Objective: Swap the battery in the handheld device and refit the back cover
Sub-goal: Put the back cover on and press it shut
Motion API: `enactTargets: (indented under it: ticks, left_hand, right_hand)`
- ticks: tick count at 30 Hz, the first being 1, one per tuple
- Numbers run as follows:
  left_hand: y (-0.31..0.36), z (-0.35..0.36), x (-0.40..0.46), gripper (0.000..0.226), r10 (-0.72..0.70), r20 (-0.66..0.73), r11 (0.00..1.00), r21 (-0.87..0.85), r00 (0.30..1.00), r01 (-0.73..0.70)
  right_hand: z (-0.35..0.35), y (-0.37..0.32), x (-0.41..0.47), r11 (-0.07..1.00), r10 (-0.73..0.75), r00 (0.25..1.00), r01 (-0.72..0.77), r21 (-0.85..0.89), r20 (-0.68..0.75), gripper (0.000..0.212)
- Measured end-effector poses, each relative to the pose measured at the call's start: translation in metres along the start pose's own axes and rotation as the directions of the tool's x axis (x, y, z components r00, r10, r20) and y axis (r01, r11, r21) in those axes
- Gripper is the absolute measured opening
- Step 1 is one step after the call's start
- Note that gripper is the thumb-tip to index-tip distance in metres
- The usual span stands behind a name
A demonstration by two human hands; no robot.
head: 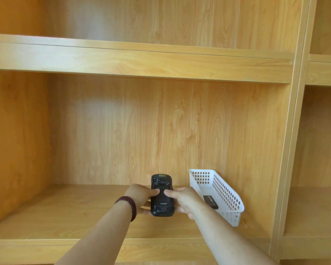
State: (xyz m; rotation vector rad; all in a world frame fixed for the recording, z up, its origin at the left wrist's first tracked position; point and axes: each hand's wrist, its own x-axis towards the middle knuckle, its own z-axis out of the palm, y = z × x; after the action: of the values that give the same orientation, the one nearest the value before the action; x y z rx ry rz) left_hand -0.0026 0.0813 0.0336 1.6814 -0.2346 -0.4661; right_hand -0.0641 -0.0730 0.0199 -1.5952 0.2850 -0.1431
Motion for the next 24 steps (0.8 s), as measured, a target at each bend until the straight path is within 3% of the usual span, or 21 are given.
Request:
enactTargets:
  ticks: [5, 11, 24]
  left_hand:
    - [-0.01, 0.007, 0.019, 0.023, -0.089, -0.073, 0.995, 0.039, 0.993, 0.092]
    - [-0.022, 0.006, 0.048, 0.023, -0.09, -0.136, 0.973, 0.199, 0.987, 0.116]
    - [-0.035, 0.007, 0.068, 0.023, -0.114, -0.167, 0.93, 0.329, 0.979, 0.164]
  right_hand:
    - [0.004, 0.011, 0.019, 0.981, 0.063, 0.994, -0.079, -0.179, -0.091, 0.03]
    - [0.008, 0.019, 0.037, 0.92, 0.063, 0.98, -0.131, -0.37, -0.191, 0.032]
    - [0.013, 0.023, 0.042, 0.771, 0.054, 0.969, -0.195, -0.606, -0.242, 0.044]
